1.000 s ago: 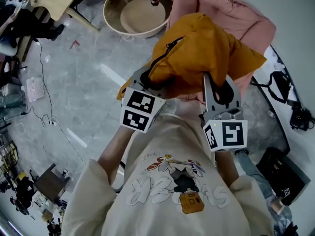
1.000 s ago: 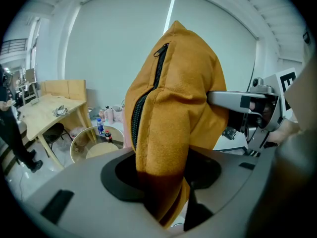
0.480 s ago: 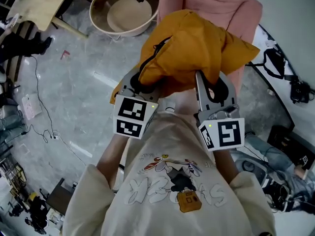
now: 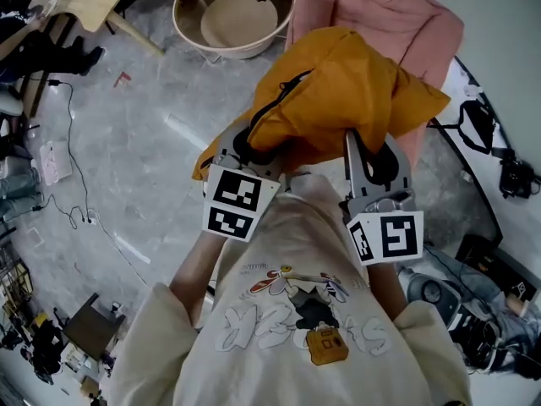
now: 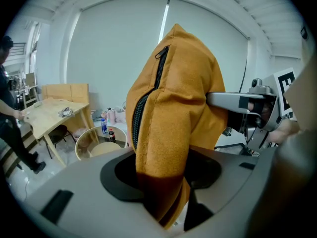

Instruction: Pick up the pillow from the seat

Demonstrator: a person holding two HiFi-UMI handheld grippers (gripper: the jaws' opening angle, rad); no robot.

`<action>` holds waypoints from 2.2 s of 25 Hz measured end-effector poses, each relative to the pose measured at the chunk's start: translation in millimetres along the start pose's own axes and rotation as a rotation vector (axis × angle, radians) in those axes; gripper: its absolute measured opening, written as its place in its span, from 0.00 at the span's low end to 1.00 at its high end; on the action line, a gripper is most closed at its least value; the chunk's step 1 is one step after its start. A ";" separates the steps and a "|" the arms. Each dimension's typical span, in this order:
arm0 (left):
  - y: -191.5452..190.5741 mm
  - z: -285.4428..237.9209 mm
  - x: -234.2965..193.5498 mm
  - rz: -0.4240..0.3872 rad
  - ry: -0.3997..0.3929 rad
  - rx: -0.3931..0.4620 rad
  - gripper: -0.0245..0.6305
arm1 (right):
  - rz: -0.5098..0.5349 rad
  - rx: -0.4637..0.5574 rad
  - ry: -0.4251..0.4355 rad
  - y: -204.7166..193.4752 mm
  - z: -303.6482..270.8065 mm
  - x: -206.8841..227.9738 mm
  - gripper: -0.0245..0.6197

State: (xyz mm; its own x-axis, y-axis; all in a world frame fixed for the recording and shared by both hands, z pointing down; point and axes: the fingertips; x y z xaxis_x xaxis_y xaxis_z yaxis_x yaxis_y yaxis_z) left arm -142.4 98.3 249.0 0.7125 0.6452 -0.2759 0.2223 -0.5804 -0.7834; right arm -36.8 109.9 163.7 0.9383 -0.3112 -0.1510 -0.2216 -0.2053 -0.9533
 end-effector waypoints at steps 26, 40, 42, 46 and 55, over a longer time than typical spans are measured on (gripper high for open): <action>-46.4 27.3 128.1 -0.023 0.015 -0.047 0.37 | -0.048 0.030 -0.016 -28.0 135.9 26.1 0.21; -48.0 28.4 105.7 -0.030 -0.032 -0.046 0.37 | -0.035 0.005 -0.078 -25.8 125.6 10.7 0.21; -50.6 29.8 101.8 -0.027 -0.041 -0.053 0.37 | -0.038 -0.005 -0.082 -27.1 123.3 6.5 0.21; -52.4 26.4 99.6 -0.030 -0.061 -0.063 0.37 | -0.039 -0.017 -0.096 -29.7 121.7 6.1 0.21; -49.3 28.1 82.1 -0.026 -0.089 -0.062 0.37 | -0.025 -0.035 -0.113 -22.8 107.6 -3.4 0.21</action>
State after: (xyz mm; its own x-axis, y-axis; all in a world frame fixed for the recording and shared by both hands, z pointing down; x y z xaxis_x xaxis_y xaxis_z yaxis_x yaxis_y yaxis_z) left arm -113.6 193.8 249.3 0.6446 0.7005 -0.3062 0.2830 -0.5907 -0.7556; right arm -6.3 215.5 157.8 0.9671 -0.1997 -0.1577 -0.2051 -0.2445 -0.9477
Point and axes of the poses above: the fingertips, and each gripper's own axes: z backward along the fingers, x to its right, y out of its top, and after that the axes turned 10 degrees about z, right-handed
